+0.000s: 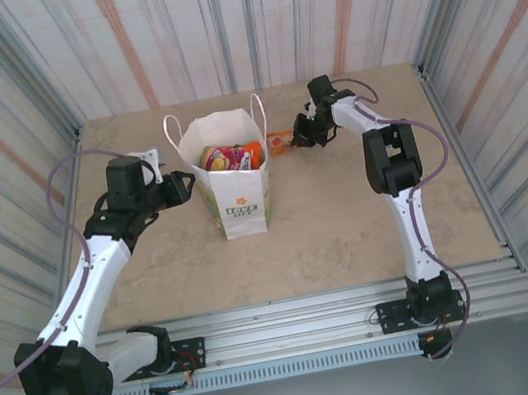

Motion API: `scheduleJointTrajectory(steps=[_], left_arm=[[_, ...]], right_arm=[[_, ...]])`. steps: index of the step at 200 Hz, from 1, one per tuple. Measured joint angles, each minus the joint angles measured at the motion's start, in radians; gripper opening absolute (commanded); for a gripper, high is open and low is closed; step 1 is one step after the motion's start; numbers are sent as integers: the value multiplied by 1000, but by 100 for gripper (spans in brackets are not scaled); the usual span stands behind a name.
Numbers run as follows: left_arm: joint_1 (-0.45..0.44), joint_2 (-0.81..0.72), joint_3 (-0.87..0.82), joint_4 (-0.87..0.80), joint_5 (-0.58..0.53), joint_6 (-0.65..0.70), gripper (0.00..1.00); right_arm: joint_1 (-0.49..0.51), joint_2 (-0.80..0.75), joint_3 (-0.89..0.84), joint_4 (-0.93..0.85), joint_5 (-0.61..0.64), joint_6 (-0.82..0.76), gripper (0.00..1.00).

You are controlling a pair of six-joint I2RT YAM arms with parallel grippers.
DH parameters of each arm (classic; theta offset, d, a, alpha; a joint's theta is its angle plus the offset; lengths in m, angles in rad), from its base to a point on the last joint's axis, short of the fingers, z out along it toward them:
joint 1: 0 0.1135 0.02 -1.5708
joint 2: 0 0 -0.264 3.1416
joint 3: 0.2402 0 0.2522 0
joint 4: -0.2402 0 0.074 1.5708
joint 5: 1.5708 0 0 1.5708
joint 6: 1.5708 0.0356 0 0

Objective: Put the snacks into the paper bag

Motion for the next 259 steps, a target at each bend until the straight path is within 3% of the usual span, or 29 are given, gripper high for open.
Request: scheduleJointTrajectory(steps=[58, 100, 148, 211, 259], left_arm=[[0, -20, 48, -30, 5, 10, 50], [0, -90, 67, -34, 5, 12, 50], [0, -137, 108, -32, 3, 14, 51], [0, -92, 187, -2, 4, 14, 51], [0, -5, 256, 15, -35, 23, 48]], right_arm=[[0, -60, -30, 0, 10, -4, 0], [0, -324, -146, -28, 42, -13, 0], [18, -609, -157, -82, 78, -39, 0], [178, -856, -156, -84, 110, -57, 0], [325, -919, -141, -21, 156, -74, 0]])
